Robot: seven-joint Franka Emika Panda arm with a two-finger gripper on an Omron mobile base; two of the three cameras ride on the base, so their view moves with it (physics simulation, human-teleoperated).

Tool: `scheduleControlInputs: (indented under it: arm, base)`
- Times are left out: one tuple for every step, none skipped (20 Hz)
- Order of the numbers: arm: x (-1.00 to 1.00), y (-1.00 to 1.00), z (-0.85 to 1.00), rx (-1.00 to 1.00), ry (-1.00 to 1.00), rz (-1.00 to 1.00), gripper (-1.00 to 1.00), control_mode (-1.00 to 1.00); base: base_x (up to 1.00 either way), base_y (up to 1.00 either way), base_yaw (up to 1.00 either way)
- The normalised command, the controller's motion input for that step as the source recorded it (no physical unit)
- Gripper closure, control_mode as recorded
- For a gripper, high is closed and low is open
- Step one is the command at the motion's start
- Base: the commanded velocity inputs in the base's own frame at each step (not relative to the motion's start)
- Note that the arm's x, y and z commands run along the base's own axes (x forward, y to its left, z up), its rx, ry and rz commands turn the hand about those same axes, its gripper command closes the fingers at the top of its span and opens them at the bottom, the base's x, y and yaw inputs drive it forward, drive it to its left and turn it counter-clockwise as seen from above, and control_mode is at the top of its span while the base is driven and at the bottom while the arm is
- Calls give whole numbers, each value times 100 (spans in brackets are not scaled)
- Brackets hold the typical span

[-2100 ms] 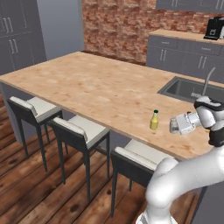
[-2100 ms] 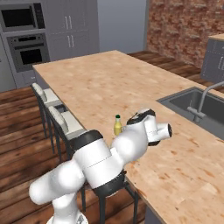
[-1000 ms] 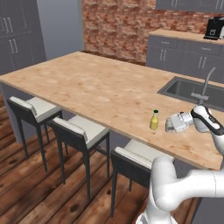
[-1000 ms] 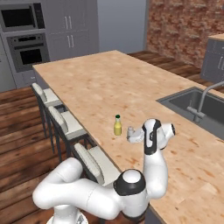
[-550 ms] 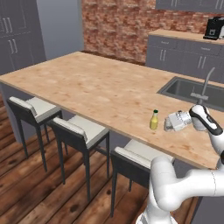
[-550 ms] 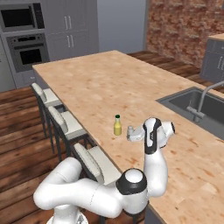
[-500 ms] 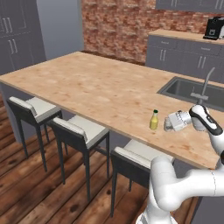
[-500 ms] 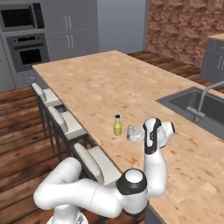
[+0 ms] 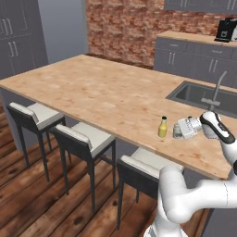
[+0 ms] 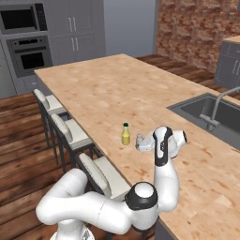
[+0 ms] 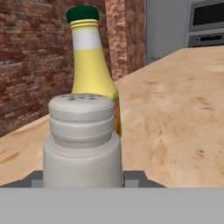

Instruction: Move the mustard and shaker from the cabinet to the dining counter.

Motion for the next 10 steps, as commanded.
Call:
scheduleControlInputs:
  arm:
    - [11,0,-29,0,0,0,-100,-100]
    - [13,0,-25,0,0,0,-100,-100]
    - [11,0,-22,0,0,0,-100,-100]
    - [4,-6,-19,0,0,0,-100,-100]
    - [1,-6,-20,0,0,0,-100,-100]
    - [0,-5,-19,0,0,0,-100,-100]
    - [0,-5,-19,0,0,0,-100,-100]
    - [0,-5,-19,0,0,0,-100,-100]
    - [0,-6,-19,0,0,0,-100,-100]
    - [0,-14,-15,0,0,0,-100,-100]
  base:
    - [0,0,0]
    - [0,0,0]
    - [0,0,0]
    - [0,0,0]
    - [0,0,0]
    - [0,0,0]
    - [0,0,0]
    - [0,0,0]
    - [0,0,0]
    - [0,0,0]
